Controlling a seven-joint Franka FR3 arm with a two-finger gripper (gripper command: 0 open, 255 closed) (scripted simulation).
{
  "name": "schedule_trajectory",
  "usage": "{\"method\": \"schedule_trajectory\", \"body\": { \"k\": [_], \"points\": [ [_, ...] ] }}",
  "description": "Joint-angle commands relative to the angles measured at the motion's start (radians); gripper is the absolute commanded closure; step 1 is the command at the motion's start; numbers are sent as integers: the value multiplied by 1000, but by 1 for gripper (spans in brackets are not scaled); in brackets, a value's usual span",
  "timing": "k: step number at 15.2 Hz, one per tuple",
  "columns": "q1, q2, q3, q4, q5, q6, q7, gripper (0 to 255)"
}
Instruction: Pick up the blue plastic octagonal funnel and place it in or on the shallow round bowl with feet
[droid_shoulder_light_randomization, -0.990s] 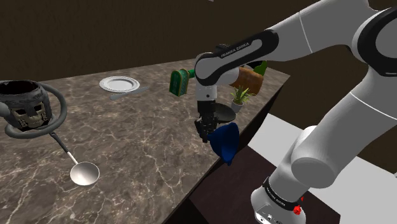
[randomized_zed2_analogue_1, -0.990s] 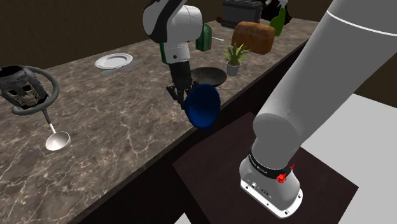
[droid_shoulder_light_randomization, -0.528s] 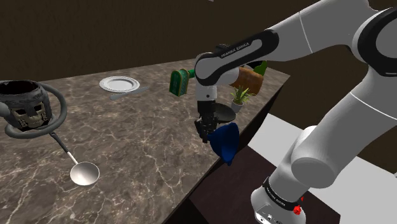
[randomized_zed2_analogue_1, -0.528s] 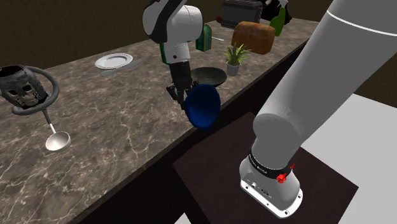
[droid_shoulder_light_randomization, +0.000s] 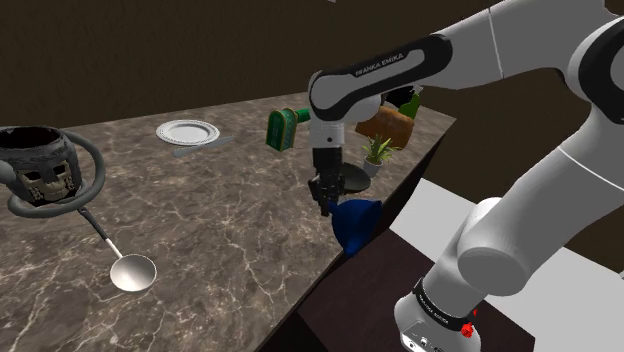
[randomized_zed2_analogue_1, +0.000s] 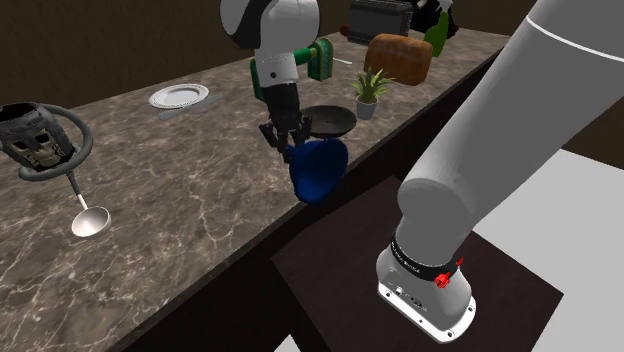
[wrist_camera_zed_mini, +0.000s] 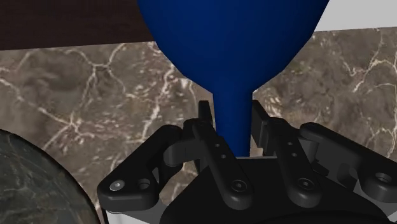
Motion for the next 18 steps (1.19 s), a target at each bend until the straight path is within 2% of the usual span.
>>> {"method": "schedule_trajectory", "body": {
  "k": [1,18],
  "points": [
    [-1,-15,-1,14,-2,-28,4,255],
    [-4,-105,-10,161,-10,-263,48,255]
  ]
}}
